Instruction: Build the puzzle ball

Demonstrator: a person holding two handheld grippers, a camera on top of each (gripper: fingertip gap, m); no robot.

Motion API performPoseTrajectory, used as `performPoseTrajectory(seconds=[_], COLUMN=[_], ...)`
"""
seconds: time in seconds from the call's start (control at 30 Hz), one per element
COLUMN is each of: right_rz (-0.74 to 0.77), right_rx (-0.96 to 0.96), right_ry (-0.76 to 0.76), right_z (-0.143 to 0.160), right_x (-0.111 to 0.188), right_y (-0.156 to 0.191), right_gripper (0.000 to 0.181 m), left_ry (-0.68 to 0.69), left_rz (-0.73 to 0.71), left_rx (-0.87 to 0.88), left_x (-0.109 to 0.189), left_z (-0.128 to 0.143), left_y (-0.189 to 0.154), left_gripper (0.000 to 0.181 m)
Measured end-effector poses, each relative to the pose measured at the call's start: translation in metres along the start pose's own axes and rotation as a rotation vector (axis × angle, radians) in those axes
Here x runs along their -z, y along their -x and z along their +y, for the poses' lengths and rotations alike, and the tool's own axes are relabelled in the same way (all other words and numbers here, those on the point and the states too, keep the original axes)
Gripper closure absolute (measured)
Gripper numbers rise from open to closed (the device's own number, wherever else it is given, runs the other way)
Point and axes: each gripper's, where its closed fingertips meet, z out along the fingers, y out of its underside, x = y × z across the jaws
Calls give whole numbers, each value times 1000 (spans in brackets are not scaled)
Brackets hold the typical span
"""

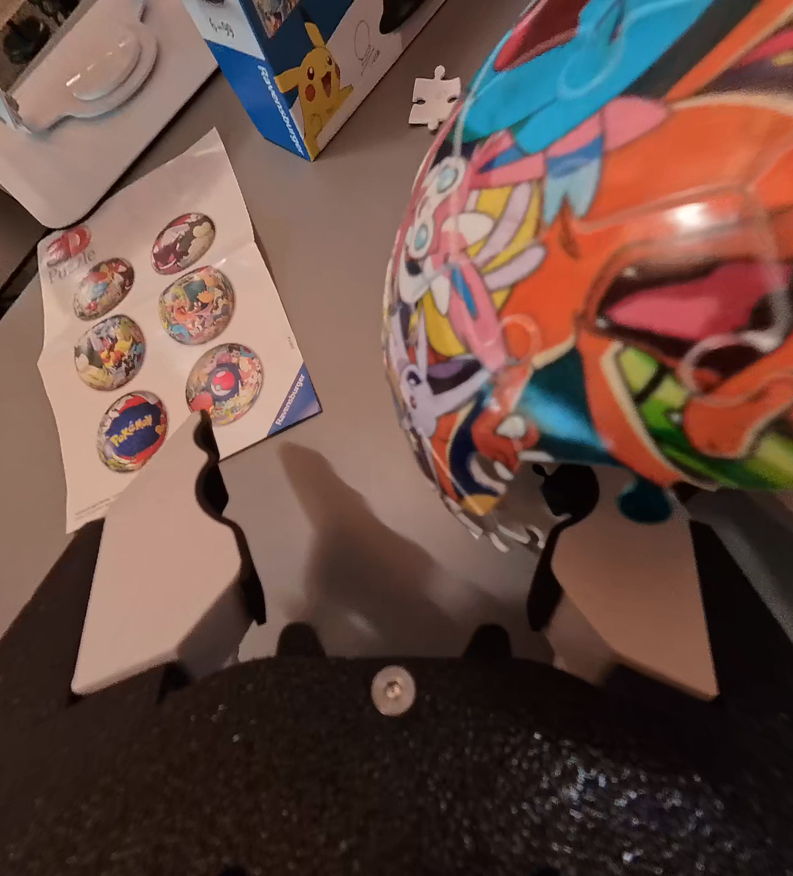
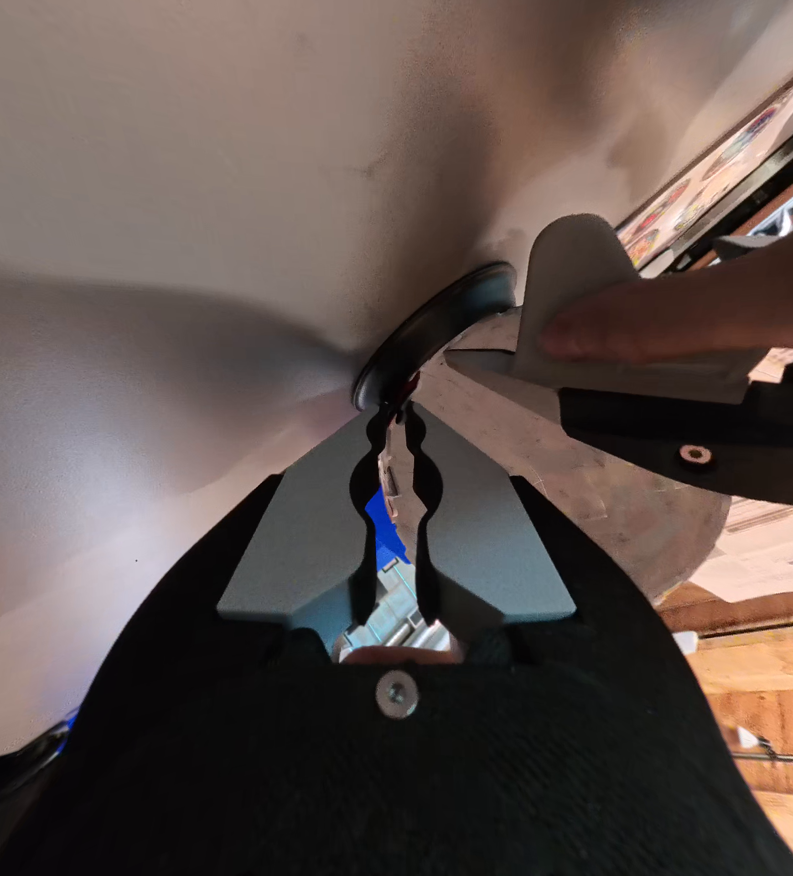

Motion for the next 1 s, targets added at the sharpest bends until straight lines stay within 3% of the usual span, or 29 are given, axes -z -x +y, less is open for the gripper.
performPoseTrajectory(seconds=[0.87,1.0], right_rz=[-80,-75], right_rx=[-29,-24], right_ry=[-92,-79], right_z=[-1,1], right_x=[3,3], right_y=[2,2], right_gripper=[177,177], left_ry=[-41,-16], left_rz=[56,40], left_rx=[-122,-111], left_x=[-3,-1], left_z=[-10,-9], left_y=[-5,-10], left_gripper=[40,49])
